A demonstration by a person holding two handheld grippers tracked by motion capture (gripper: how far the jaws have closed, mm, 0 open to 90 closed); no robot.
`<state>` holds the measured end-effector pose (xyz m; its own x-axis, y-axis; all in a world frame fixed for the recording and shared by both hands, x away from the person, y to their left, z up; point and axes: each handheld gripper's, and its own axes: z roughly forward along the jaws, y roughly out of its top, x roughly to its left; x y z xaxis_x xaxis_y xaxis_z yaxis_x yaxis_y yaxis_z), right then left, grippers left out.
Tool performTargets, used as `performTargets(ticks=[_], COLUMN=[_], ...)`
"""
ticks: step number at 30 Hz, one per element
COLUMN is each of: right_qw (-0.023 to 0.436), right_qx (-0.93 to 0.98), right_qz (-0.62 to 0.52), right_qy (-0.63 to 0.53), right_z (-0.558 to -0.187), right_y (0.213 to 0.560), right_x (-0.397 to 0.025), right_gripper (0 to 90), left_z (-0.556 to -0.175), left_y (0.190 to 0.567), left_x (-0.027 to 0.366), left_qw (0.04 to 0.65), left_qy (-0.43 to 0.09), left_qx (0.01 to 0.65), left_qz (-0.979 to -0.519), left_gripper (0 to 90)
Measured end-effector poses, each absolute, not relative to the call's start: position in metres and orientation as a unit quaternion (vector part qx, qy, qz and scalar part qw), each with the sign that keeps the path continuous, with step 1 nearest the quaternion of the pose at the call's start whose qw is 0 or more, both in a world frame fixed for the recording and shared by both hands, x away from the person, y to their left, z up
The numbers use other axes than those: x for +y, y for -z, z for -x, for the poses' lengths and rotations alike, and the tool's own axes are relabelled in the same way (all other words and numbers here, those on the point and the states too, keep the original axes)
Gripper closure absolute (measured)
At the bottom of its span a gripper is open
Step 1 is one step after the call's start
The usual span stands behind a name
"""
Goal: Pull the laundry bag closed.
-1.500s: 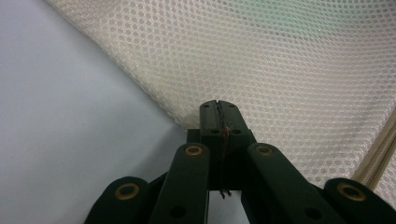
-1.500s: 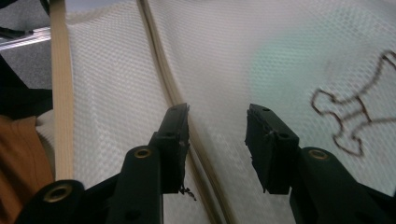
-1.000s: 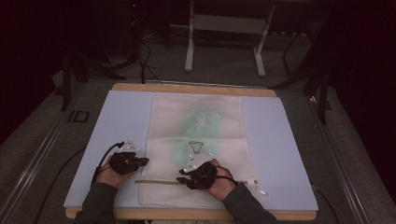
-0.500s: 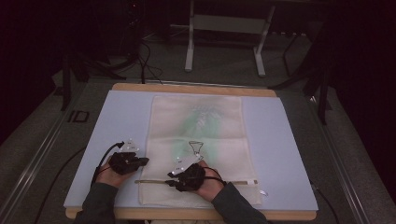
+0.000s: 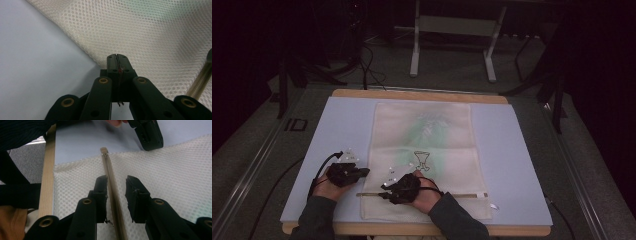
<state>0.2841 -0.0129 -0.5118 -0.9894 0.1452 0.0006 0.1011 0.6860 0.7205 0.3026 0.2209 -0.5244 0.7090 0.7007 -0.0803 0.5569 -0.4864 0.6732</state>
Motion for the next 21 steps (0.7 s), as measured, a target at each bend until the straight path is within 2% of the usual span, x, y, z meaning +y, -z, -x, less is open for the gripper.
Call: performTargets(ticks=[14, 21], right_qw=[0.021, 0.02], right_qx=[0.923, 0.922], right_qz=[-0.059, -0.059], right_qy=[-0.381, -0.381], right_z=[-0.288, -0.29], right_y=[0.516, 0.52], right_x=[0.014, 0.024], right_gripper=[75.1, 79.9], left_z=[-0.301, -0.301], left_y=[0.521, 0.52], left_x=[0.223, 0.226], left_qw=[0.354, 0.357], left_qy=[-0.105, -0.106], left_qx=[0.368, 0.37], left_qz=[-0.853, -0.851], left_gripper=[89.4, 89.4])
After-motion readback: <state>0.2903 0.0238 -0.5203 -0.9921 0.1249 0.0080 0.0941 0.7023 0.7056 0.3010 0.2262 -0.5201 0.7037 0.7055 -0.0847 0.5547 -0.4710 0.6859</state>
